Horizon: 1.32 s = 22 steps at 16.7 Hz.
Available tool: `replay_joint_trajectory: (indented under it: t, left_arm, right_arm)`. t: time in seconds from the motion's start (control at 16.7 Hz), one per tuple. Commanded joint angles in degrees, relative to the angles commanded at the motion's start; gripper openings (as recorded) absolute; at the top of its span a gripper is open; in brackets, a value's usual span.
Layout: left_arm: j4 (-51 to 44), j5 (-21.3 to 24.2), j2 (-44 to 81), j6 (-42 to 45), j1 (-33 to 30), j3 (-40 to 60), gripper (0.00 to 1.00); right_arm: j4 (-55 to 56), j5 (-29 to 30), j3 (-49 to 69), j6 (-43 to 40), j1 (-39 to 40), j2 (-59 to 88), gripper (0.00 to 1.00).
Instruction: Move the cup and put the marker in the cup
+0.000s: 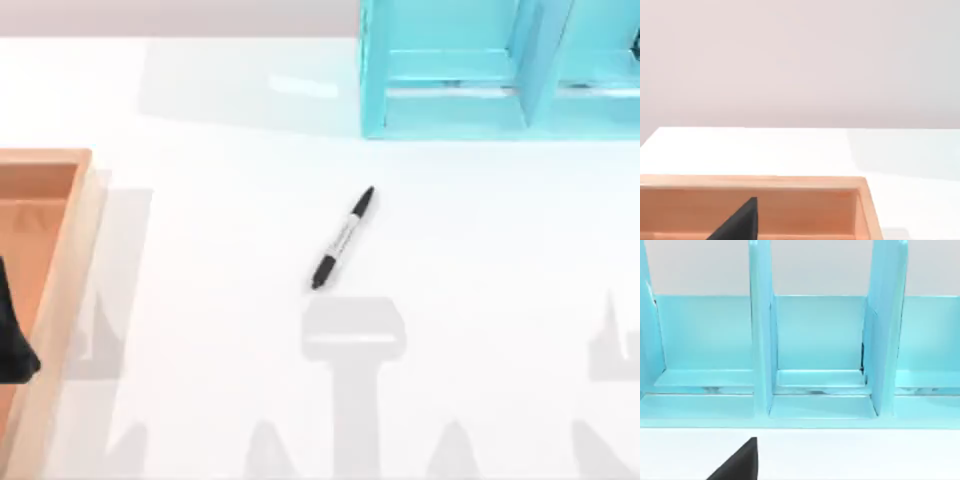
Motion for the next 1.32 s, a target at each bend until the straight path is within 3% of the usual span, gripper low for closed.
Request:
replay_joint_trajectory:
  t: [0.42, 1.32]
  left_arm:
    - [-6.93, 0.17, 8.86, 1.43, 0.83, 7.46, 1.0]
    - [-57.05, -0.23, 78.29, 10.28, 8.78, 65.51, 1.0]
  right_arm:
    - [0.0, 0.0, 0.0, 0.0, 0.0, 0.0, 1.0]
    - [0.0, 0.0, 0.0, 0.0, 0.0, 0.0, 1.0]
